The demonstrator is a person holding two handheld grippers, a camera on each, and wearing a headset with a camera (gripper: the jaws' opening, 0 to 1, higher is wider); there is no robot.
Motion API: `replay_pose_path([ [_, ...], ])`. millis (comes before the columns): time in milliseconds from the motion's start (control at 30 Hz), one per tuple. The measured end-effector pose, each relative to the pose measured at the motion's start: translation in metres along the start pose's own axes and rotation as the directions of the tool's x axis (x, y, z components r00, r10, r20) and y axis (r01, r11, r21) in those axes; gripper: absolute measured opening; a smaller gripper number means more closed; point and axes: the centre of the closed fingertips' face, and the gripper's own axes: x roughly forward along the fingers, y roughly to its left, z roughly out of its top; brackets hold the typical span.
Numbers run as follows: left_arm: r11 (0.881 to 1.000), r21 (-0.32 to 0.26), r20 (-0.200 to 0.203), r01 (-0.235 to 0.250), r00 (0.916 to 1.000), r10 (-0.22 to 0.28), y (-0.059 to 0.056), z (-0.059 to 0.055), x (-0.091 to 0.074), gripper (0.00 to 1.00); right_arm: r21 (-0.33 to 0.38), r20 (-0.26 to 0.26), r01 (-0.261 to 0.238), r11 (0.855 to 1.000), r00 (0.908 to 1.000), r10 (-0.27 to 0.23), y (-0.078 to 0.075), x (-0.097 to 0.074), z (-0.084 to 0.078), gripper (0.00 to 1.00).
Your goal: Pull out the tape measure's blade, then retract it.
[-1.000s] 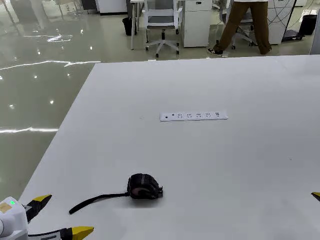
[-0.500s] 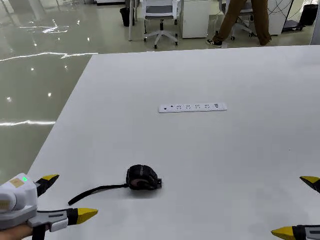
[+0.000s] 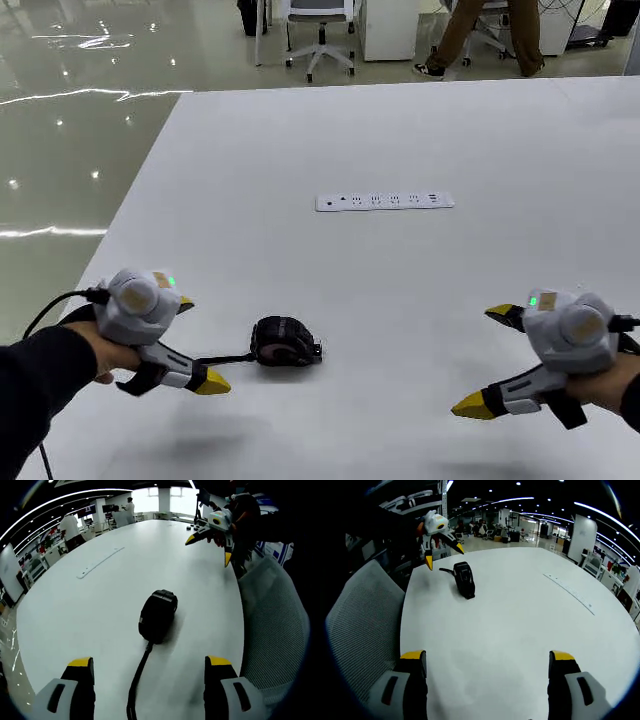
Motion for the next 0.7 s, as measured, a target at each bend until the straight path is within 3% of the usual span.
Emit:
replay_pose_path([
  [133,0.991,0.106,-0.069,0.08,0.995,-0.073,-0.001,0.009,0.024,0.85,-0.038,-0.072,-0.055,0.998,0.9961,0.052,0.005,0.034,0.001,0.96],
  [267,0.977,0.18,-0.112,0.114,0.9891,-0.095,0.001,0.024,0.04,0.79,-0.068,-0.099,-0.113,0.991,0.9895,0.106,0.013,0.06,0.012,0.91],
  [333,0.962,0.234,-0.136,0.14,0.9846,-0.11,0.001,0.03,0.048,0.75,-0.11,-0.086,-0.149,0.983,0.9864,0.14,0.019,0.073,0.024,0.88],
  [400,0.95,0.269,-0.163,0.159,0.9795,-0.118,0.001,0.034,0.055,0.71,-0.117,-0.1,-0.199,0.973,0.9771,0.188,0.028,0.082,0.032,0.83],
  [533,0.942,0.283,-0.172,0.184,0.9753,-0.139,-0.002,0.045,0.065,0.68,-0.211,-0.091,-0.223,0.952,0.9739,0.208,0.033,0.099,0.055,0.79],
  [700,0.93,0.306,-0.171,0.205,0.9726,-0.158,-0.009,0.054,0.074,0.58,-0.251,-0.084,-0.242,0.937,0.9699,0.228,0.035,0.119,0.078,0.77],
])
